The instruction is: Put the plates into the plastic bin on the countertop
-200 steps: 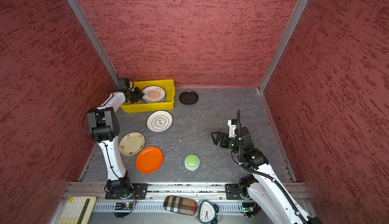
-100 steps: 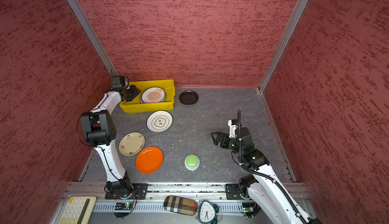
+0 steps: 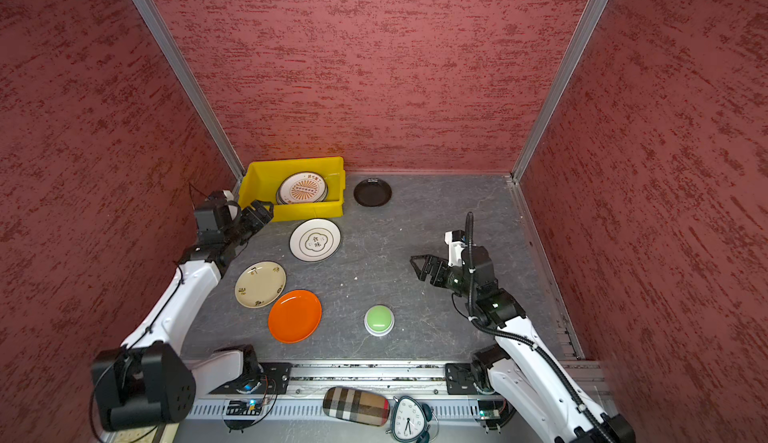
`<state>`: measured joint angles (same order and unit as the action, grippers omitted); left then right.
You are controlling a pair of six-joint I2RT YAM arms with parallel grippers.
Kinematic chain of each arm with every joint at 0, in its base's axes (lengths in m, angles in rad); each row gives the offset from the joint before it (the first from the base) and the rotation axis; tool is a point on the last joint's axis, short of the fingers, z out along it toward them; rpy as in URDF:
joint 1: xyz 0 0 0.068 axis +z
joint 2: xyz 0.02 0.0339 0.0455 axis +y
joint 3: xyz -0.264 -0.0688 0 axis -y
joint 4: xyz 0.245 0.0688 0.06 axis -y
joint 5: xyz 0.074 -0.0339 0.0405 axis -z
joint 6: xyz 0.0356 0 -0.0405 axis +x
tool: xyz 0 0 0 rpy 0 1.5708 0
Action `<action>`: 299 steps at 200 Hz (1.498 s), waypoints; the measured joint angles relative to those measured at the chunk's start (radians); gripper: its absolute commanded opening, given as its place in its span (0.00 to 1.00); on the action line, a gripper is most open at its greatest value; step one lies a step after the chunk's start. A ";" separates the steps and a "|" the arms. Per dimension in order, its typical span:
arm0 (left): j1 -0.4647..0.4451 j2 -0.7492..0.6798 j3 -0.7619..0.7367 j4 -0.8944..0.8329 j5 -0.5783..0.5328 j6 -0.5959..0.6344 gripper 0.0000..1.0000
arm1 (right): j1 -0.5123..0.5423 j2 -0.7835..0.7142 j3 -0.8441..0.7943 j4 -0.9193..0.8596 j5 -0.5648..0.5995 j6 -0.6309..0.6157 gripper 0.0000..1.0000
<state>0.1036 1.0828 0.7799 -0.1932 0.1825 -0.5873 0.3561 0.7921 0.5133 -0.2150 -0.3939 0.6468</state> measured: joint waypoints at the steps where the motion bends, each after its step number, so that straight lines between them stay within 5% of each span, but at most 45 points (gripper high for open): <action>1: -0.002 -0.009 -0.008 0.000 0.001 -0.003 0.98 | 0.000 0.005 0.000 0.004 -0.003 0.001 0.99; 57: -0.013 -0.179 -0.220 -0.023 0.085 -0.030 0.99 | 0.000 0.179 0.021 0.176 -0.134 0.059 0.99; 120: 0.043 0.035 -0.298 0.110 0.247 -0.100 1.00 | 0.000 0.212 0.040 0.257 -0.204 0.124 0.99; 181: 0.070 0.271 -0.297 0.364 0.404 -0.211 0.81 | 0.000 0.165 0.039 0.262 -0.201 0.143 0.99; 244: 0.071 0.380 -0.272 0.433 0.418 -0.239 0.75 | 0.000 0.152 0.035 0.251 -0.185 0.138 0.99; 299: 0.071 0.467 -0.257 0.465 0.419 -0.254 0.61 | 0.000 0.156 0.035 0.235 -0.175 0.123 0.99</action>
<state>0.1749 1.5497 0.5228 0.2714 0.6014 -0.8417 0.3561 0.9482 0.5488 0.0204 -0.5686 0.7700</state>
